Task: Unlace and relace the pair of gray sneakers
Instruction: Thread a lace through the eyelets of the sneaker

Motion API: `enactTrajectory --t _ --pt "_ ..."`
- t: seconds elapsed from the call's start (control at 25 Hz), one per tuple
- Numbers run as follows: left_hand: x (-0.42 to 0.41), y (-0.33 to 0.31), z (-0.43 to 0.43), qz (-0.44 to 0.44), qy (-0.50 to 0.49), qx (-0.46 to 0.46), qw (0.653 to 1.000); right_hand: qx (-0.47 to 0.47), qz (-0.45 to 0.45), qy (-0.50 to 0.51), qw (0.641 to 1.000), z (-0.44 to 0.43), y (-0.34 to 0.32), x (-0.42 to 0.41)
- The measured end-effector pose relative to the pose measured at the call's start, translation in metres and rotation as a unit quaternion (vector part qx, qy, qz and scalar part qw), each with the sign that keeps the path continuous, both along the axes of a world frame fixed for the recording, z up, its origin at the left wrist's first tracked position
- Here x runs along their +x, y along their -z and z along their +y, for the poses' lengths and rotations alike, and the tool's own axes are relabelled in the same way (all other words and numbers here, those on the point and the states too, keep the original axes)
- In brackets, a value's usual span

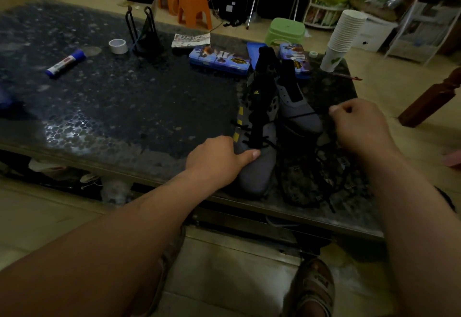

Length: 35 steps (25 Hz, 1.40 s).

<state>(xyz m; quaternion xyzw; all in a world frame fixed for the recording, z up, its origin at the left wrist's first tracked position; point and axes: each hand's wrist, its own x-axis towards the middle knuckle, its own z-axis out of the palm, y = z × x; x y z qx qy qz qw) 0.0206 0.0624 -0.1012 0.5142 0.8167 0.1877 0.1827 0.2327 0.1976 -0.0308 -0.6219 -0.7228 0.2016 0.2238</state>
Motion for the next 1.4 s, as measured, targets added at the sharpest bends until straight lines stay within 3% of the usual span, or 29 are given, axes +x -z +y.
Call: enactTrajectory --t 0.12,0.2,0.24,0.36,0.48,0.56,0.6,0.68,0.76,0.88,0.92,0.96,1.04,1.08,1.16,1.4 --pt "-0.001 -0.002 0.002 0.007 0.001 -0.018 1.000 0.072 -0.114 -0.025 0.991 -0.009 0.012 -0.006" --pt "-0.001 -0.002 0.002 0.020 -0.004 0.004 1.000 0.131 -0.110 -0.098 0.980 -0.022 0.016 -0.029" --pt "-0.004 -0.001 0.004 0.016 -0.015 0.058 0.998 0.144 -0.101 -0.142 0.974 -0.028 0.017 -0.042" --pt "-0.029 0.000 0.013 -0.020 -0.003 0.210 0.977 0.095 -0.086 -0.234 0.964 -0.035 0.031 -0.071" --pt "-0.049 0.001 0.023 -0.020 0.062 0.183 0.981 0.087 -0.070 -0.235 0.966 -0.035 0.038 -0.082" --pt "-0.049 0.001 0.028 -0.118 0.035 0.173 0.977 0.080 -0.054 -0.219 0.971 -0.029 0.037 -0.084" --pt "-0.046 -0.001 0.030 -0.240 -0.012 0.170 0.956 0.064 -0.048 -0.213 0.974 -0.026 0.037 -0.084" --pt "-0.038 -0.011 0.033 -0.467 -0.125 0.159 0.861 0.033 -0.050 -0.219 0.974 -0.021 0.036 -0.082" --pt "-0.035 -0.018 0.035 -0.557 -0.185 0.141 0.798 0.040 -0.072 -0.235 0.968 -0.020 0.035 -0.080" --pt "-0.018 -0.020 0.033 -0.604 -0.174 0.147 0.764 0.055 -0.098 -0.234 0.966 -0.024 0.035 -0.081" --pt "-0.011 -0.018 0.030 -0.594 -0.161 0.160 0.772 0.047 -0.096 -0.230 0.967 -0.024 0.035 -0.082" --pt "-0.004 -0.014 0.026 -0.542 -0.138 0.177 0.810 0.032 -0.083 -0.226 0.970 -0.023 0.036 -0.084" --pt "0.005 -0.002 0.019 -0.356 -0.060 0.186 0.914 -0.005 -0.039 -0.225 0.974 -0.023 0.037 -0.086" --pt "0.008 0.004 0.018 -0.280 -0.029 0.185 0.941 -0.024 -0.021 -0.223 0.974 -0.023 0.036 -0.086" --pt "0.009 0.010 0.017 -0.221 -0.007 0.188 0.957 -0.054 0.006 -0.211 0.976 -0.023 0.033 -0.080" --pt "0.009 0.012 0.016 -0.212 0.002 0.196 0.957 -0.132 0.107 -0.108 0.979 -0.013 0.019 -0.029"
